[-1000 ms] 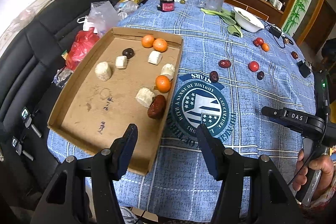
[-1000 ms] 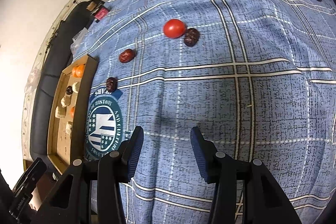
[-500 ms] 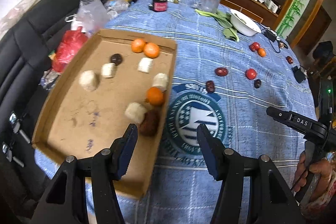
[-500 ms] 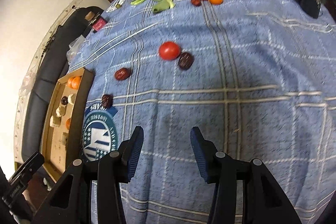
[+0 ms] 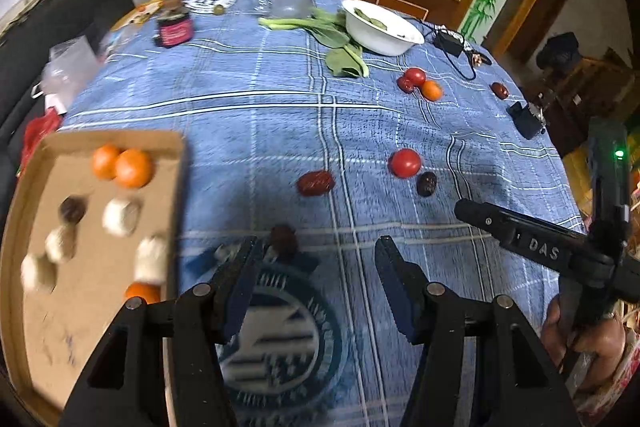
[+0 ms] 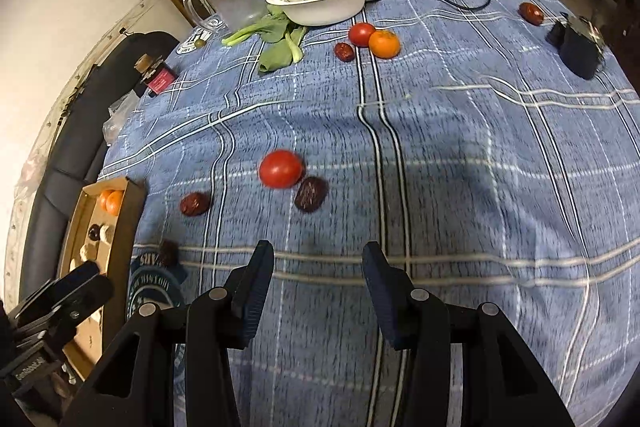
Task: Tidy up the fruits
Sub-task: 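Grasp a red date with the left tool while the right grasps a dark date, then carry both dates over the cardboard box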
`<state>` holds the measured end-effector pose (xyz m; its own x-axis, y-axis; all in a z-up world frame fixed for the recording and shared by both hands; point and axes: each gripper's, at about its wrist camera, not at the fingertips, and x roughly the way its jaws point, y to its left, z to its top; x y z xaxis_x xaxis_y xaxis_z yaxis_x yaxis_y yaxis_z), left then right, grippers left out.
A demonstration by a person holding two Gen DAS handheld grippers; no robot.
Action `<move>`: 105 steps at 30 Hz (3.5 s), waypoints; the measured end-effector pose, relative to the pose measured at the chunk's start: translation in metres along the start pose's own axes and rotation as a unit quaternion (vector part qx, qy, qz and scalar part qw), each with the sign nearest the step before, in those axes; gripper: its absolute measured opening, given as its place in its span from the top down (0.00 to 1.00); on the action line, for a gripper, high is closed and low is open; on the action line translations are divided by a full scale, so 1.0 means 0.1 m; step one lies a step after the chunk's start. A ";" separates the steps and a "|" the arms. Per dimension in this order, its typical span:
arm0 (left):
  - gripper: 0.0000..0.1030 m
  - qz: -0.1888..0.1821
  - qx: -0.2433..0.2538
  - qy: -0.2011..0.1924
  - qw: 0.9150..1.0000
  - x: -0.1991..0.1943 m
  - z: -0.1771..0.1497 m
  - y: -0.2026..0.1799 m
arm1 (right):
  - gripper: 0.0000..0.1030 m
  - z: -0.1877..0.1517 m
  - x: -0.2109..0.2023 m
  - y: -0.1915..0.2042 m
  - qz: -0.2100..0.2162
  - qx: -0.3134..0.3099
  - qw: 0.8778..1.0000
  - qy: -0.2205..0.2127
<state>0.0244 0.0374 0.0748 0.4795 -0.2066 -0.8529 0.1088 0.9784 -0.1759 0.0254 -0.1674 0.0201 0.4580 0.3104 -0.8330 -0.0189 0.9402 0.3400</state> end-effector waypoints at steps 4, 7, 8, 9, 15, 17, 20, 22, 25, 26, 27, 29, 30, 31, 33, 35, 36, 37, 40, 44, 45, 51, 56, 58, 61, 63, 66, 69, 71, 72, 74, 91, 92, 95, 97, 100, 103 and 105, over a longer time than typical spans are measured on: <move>0.47 0.000 0.019 0.009 1.000 0.28 0.15 -0.04 | 0.51 0.07 0.12 -0.01 -0.013 -0.010 1.000 0.000; 0.47 -0.001 0.035 0.018 0.999 0.45 0.24 -0.04 | 0.52 0.11 0.23 -0.04 -0.019 -0.011 1.000 0.005; 0.47 0.001 0.040 0.021 0.999 0.50 0.26 -0.04 | 0.52 0.11 0.25 -0.04 -0.020 -0.012 1.000 0.007; 0.47 0.002 0.042 0.025 0.999 0.56 0.28 -0.03 | 0.52 0.12 0.29 -0.03 -0.020 -0.015 1.000 0.010; 0.47 0.002 0.049 0.040 0.998 0.79 0.37 0.01 | 0.52 0.18 0.44 0.09 -0.027 -0.035 0.999 0.008; 0.48 0.003 0.054 0.043 0.998 0.83 0.38 0.00 | 0.52 0.21 0.47 0.12 -0.030 -0.040 0.999 0.008; 0.62 0.003 0.060 0.049 0.997 0.88 0.38 -0.01 | 0.52 0.23 0.50 0.18 -0.040 -0.051 0.998 0.003; 0.70 0.008 0.068 0.052 0.996 0.92 0.37 -0.02 | 0.57 0.23 0.51 0.21 -0.051 -0.059 0.997 -0.001; 0.70 0.013 0.075 0.046 0.996 0.92 0.36 -0.05 | 0.69 0.22 0.52 0.21 -0.059 -0.064 0.996 -0.008; 0.70 0.012 0.074 0.045 0.996 0.92 0.36 -0.04 | 0.72 0.23 0.52 0.21 -0.059 -0.062 0.996 -0.010; 0.70 0.010 0.072 0.044 0.996 0.92 0.36 -0.04 | 0.77 0.23 0.52 0.19 -0.056 -0.058 0.997 -0.010; 0.71 0.006 0.068 0.044 0.997 0.91 0.36 -0.02 | 0.77 0.22 0.51 0.18 -0.051 -0.051 0.997 -0.010; 0.71 0.005 0.066 0.043 0.997 0.90 0.36 -0.02 | 0.77 0.22 0.50 0.17 -0.050 -0.048 0.998 -0.011; 0.71 0.003 0.065 0.042 0.997 0.89 0.35 -0.02 | 0.77 0.21 0.49 0.17 -0.048 -0.046 0.998 -0.011; 0.71 0.001 0.064 0.037 0.997 0.84 0.34 -0.02 | 0.77 0.20 0.47 0.18 -0.045 -0.044 0.998 -0.011; 0.71 -0.003 0.061 0.034 0.998 0.79 0.33 -0.02 | 0.77 0.18 0.42 0.19 -0.043 -0.042 0.998 -0.013; 0.71 -0.005 0.058 0.031 0.998 0.75 0.33 -0.01 | 0.77 0.17 0.40 0.19 -0.041 -0.041 0.998 -0.014; 0.71 -0.006 0.056 0.029 0.998 0.72 0.32 -0.01 | 0.77 0.16 0.37 0.21 -0.039 -0.042 0.998 -0.015; 0.71 -0.008 0.049 0.023 0.999 0.63 0.29 0.01 | 0.77 0.13 0.30 0.25 -0.035 -0.045 0.998 -0.018; 0.71 -0.006 0.043 0.017 0.999 0.51 0.25 0.03 | 0.77 0.08 0.21 0.30 -0.029 -0.046 0.998 -0.020; 0.70 -0.006 0.042 0.016 0.999 0.48 0.24 0.03 | 0.77 0.07 0.20 0.31 -0.027 -0.046 0.998 -0.021; 0.70 0.001 0.038 0.007 0.999 0.28 0.14 0.06 | 0.77 -0.02 0.07 0.41 -0.017 -0.049 0.998 -0.024; 0.70 0.006 0.028 -0.004 1.000 0.11 0.08 0.10 | 0.77 -0.08 -0.04 0.54 -0.008 -0.053 0.998 -0.029; 0.70 0.010 0.023 -0.011 1.000 0.03 0.05 0.14 | 0.77 -0.10 -0.08 0.60 -0.003 -0.057 0.998 -0.031; 0.70 0.016 0.013 -0.018 1.000 -0.08 0.00 0.21 | 0.77 -0.14 -0.12 0.70 0.007 -0.061 0.998 -0.030; 0.70 0.023 0.005 -0.022 0.999 -0.16 -0.05 0.29 | 0.77 -0.17 -0.13 0.78 0.017 -0.062 0.998 -0.028; 0.70 0.033 -0.009 -0.028 0.999 -0.28 -0.11 0.42 | 0.76 -0.20 -0.15 0.94 0.030 -0.073 0.997 -0.027; 0.70 0.047 -0.022 -0.035 0.998 -0.43 -0.17 0.58 | 0.76 -0.24 -0.16 1.18 0.047 -0.091 0.994 -0.027; 0.70 0.059 -0.032 -0.041 0.997 -0.53 -0.22 0.72 | 0.76 -0.27 -0.16 1.31 0.057 -0.100 0.993 -0.025; 0.70 0.064 -0.037 -0.043 0.996 -0.59 -0.24 0.79 | 0.76 -0.28 -0.16 1.41 0.064 -0.108 0.992 -0.024; 0.70 0.075 -0.046 -0.047 0.995 -0.67 -0.28 0.92 | 0.76 -0.31 -0.14 1.57 0.072 -0.120 0.990 -0.022; 0.70 0.117 -0.104 -0.022 0.987 -0.91 -0.70 2.14 | 0.76 -0.65 0.35 2.75 0.124 -0.181 0.975 0.033; 0.70 0.116 -0.103 -0.020 0.988 -0.90 -0.71 2.16 | 0.76 -0.66 0.38 2.78 0.123 -0.182 0.975 0.035; 0.70 0.110 -0.094 -0.009 0.989 -0.84 -0.75 2.22 | 0.76 -0.69 0.48 2.88 0.117 -0.183 0.975 0.040; 0.70 0.108 -0.088 -0.002 0.990 -0.80 -0.76 2.25 | 0.76 -0.70 0.55 2.93 0.113 -0.181 0.976 0.043; 0.70 0.103 -0.083 0.008 0.991 -0.72 -0.75 2.31 | 0.76 -0.70 0.64 2.97 0.106 -0.177 0.977 0.048; 0.70 0.096 -0.084 0.016 0.992 -0.67 -0.73 2.38 | 0.76 -0.69 0.73 2.99 0.097 -0.176 0.978 0.054; 0.70 0.094 -0.082 0.020 0.992 -0.63 -0.72 2.40 | 0.76 -0.70 0.78 3.01 0.091 -0.176 0.979 0.058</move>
<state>-0.0421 0.2861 0.0506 0.4420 -0.0223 -0.8968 -0.1243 0.9885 -0.0859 -0.0068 0.1493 0.0269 0.3156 0.4721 -0.8231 -0.4043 0.8517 0.3335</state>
